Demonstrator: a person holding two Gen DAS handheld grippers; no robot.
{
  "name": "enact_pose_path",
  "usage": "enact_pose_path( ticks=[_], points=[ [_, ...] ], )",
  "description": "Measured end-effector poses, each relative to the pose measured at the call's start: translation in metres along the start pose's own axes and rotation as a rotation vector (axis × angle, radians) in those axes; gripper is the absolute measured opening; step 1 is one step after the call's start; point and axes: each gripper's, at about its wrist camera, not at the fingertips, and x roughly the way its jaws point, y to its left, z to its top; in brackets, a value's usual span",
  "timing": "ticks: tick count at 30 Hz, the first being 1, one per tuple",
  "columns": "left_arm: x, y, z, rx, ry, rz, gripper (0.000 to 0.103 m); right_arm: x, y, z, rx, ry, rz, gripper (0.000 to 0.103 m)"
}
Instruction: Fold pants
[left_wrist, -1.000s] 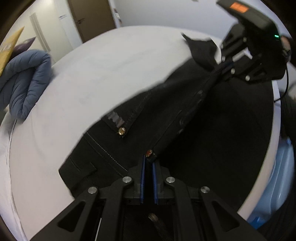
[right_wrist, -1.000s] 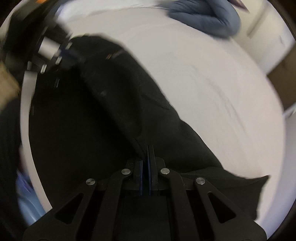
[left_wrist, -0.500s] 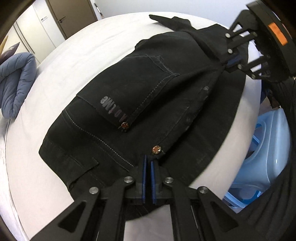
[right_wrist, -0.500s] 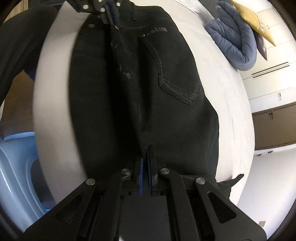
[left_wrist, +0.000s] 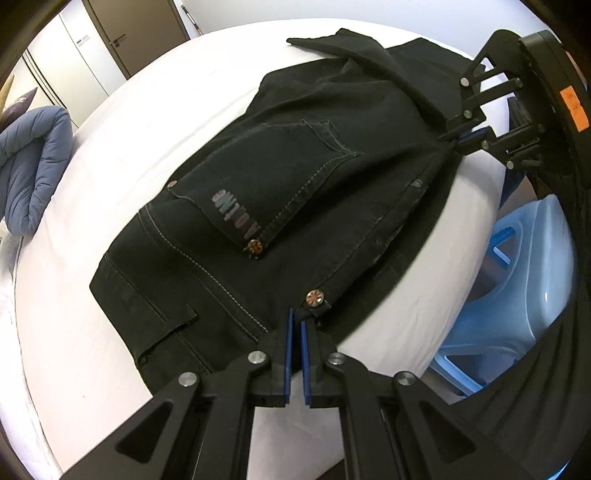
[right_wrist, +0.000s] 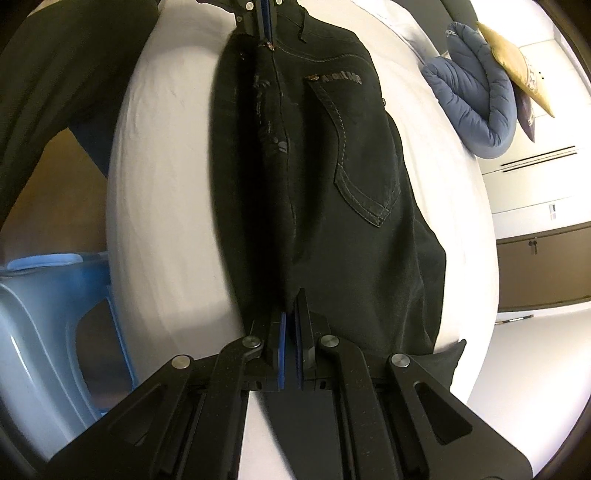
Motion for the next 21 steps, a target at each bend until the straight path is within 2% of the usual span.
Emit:
enact_pose_path(
  ticks=[6,8,10,13,15,16,17,19,21],
  points=[
    [0.011,0.004,0.002,-0.032,0.010,-0.006,0.003,0.001,0.027,0.009,-0.046,0.011,-0.015,0.003],
    [0.011,0.004,0.006,-0.027,0.009,0.006,0.003,0.002,0.022,0.014,-0.040,0.004,-0.016,0.003],
    [0.012,0.008,0.006,-0.027,0.011,0.020,0.008,-0.011,0.036,0.002,-0.017,-0.004,-0.008,0.003],
    [0.016,0.014,0.007,-0.075,0.020,-0.008,0.011,-0.005,0.048,-0.001,-0.032,0.012,-0.025,0.003],
    [0.013,0.017,0.011,-0.097,0.031,-0.005,0.019,-0.003,0.050,0.000,-0.017,0.020,-0.032,0.004],
    [0.009,0.018,0.013,-0.101,0.044,0.006,0.032,-0.003,0.047,0.000,0.015,0.022,-0.023,0.004],
    [0.005,0.019,0.014,-0.100,0.052,0.015,0.040,-0.005,0.043,-0.002,0.046,0.023,-0.011,0.004],
    [-0.008,0.022,0.013,-0.099,0.056,0.003,0.050,-0.004,0.037,-0.004,0.091,0.020,0.007,0.004],
    [-0.027,0.026,0.016,-0.122,0.023,0.017,0.055,-0.003,0.036,-0.005,0.100,0.020,0.005,0.004]
  ],
)
